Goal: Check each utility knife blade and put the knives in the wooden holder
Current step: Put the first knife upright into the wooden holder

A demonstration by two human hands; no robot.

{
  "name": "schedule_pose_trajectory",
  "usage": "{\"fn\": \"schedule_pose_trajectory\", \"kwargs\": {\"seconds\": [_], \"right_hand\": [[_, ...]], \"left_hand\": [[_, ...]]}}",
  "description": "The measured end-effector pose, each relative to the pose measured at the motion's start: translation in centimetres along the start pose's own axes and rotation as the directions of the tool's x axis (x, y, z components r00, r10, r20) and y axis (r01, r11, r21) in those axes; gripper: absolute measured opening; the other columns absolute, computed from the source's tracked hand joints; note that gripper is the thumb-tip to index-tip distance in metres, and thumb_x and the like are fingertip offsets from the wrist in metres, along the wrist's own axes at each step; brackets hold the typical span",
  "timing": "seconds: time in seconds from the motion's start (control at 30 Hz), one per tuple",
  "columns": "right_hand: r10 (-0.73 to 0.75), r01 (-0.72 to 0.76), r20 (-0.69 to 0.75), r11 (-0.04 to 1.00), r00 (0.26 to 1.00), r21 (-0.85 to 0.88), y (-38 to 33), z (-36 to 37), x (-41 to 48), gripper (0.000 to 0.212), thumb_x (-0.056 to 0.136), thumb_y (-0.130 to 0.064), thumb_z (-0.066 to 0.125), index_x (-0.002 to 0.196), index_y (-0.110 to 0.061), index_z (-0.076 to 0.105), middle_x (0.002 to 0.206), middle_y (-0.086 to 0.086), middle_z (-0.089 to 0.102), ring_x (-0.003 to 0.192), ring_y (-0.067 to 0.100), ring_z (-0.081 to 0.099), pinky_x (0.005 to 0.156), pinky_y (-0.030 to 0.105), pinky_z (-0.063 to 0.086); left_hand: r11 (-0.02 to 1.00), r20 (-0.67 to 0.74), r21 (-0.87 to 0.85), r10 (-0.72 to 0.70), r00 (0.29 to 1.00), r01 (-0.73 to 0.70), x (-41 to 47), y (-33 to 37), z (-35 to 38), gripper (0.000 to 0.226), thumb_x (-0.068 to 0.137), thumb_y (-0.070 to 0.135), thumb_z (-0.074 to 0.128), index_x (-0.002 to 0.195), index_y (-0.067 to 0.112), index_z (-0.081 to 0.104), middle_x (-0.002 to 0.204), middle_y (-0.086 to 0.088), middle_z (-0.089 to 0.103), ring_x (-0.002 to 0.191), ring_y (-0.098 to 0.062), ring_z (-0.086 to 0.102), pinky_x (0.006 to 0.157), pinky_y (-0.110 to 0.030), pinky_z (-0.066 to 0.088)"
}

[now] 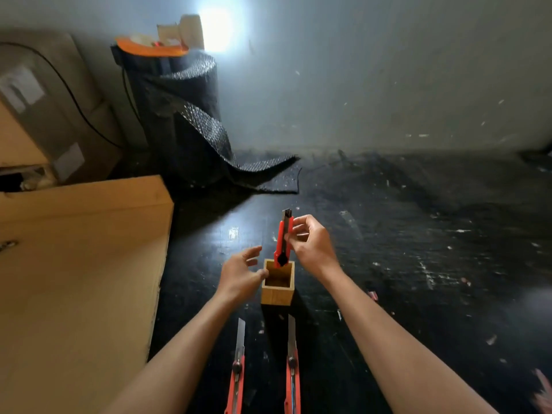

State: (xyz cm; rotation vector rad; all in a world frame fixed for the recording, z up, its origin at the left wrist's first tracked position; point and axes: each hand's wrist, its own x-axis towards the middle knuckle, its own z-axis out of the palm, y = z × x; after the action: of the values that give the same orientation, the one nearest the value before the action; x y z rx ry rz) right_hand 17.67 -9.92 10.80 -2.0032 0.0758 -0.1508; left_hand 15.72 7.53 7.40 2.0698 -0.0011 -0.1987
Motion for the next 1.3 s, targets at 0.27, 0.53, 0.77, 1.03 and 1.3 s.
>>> {"fn": "schedule_pose_trajectory", "kwargs": {"seconds": [0.27, 0.53, 0.77, 1.03, 1.3], "right_hand": [[0.159, -0.145, 0.094, 0.979, 0.983, -0.146, 5.4, 2.2, 0.5, 0.011, 0.094, -0.022, 0.068, 0.1, -0.017, 0.061, 0.092, 0.0, 0.07, 0.076, 0.005, 0.068, 0.051, 0.014, 0.049], [0.21, -0.18, 0.084, 0.944, 0.974, -0.277, 8.0, 3.2, 1.2, 0.007, 0.087, -0.021, 0.068, 0.093, -0.02, 0.066, 0.087, -0.002, 0.072, 0.084, 0.018, 0.067, 0.073, 0.037, 0.056], [0.246, -0.201, 0.106, 0.925, 0.964, -0.321, 8.1, 3.0, 1.8, 0.011, 0.087, -0.013, 0.064, 0.094, -0.019, 0.07, 0.091, 0.0, 0.073, 0.086, 0.018, 0.066, 0.072, 0.033, 0.053], [0.242, -0.192, 0.105, 0.917, 0.964, -0.35, 8.2, 2.6, 1.6, 0.015, 0.089, -0.01, 0.062, 0.099, -0.019, 0.068, 0.097, 0.002, 0.071, 0.086, 0.018, 0.064, 0.063, 0.026, 0.048], [0.31, -0.261, 0.089, 0.898, 0.947, -0.354, 8.9, 0.0, -1.4, 0.036, 0.093, -0.025, 0.064, 0.128, -0.02, 0.059, 0.116, 0.001, 0.065, 0.108, 0.019, 0.061, 0.09, 0.04, 0.054]], "left_hand": [[0.983, 0.092, 0.15, -0.116, 0.989, 0.102, 1.7, -4.9, 4.0, 0.11, 0.073, 0.028, 0.09, 0.16, 0.017, 0.024, 0.166, -0.009, 0.029, 0.153, -0.026, 0.026, 0.123, -0.049, 0.027], [0.982, 0.147, 0.183, -0.075, 0.986, 0.047, 3.0, -5.4, 5.5, 0.096, 0.076, 0.024, 0.087, 0.156, 0.015, 0.033, 0.138, -0.003, 0.064, 0.13, -0.021, 0.059, 0.11, -0.03, 0.046], [0.986, 0.108, 0.137, -0.112, 0.988, 0.097, 2.7, -4.6, 5.3, 0.086, 0.072, 0.02, 0.089, 0.146, 0.012, 0.045, 0.128, -0.005, 0.069, 0.118, -0.022, 0.065, 0.091, -0.024, 0.047], [0.98, 0.065, 0.138, -0.153, 0.986, 0.143, 2.6, -4.7, 5.5, 0.1, 0.065, 0.03, 0.092, 0.149, 0.021, 0.038, 0.136, -0.009, 0.064, 0.12, -0.027, 0.064, 0.097, -0.037, 0.053], [0.975, 0.022, 0.171, -0.144, 0.989, 0.138, 1.1, -4.6, 5.2, 0.107, 0.073, 0.023, 0.09, 0.159, 0.013, 0.026, 0.164, -0.013, 0.031, 0.152, -0.029, 0.029, 0.121, -0.042, 0.027]]}}
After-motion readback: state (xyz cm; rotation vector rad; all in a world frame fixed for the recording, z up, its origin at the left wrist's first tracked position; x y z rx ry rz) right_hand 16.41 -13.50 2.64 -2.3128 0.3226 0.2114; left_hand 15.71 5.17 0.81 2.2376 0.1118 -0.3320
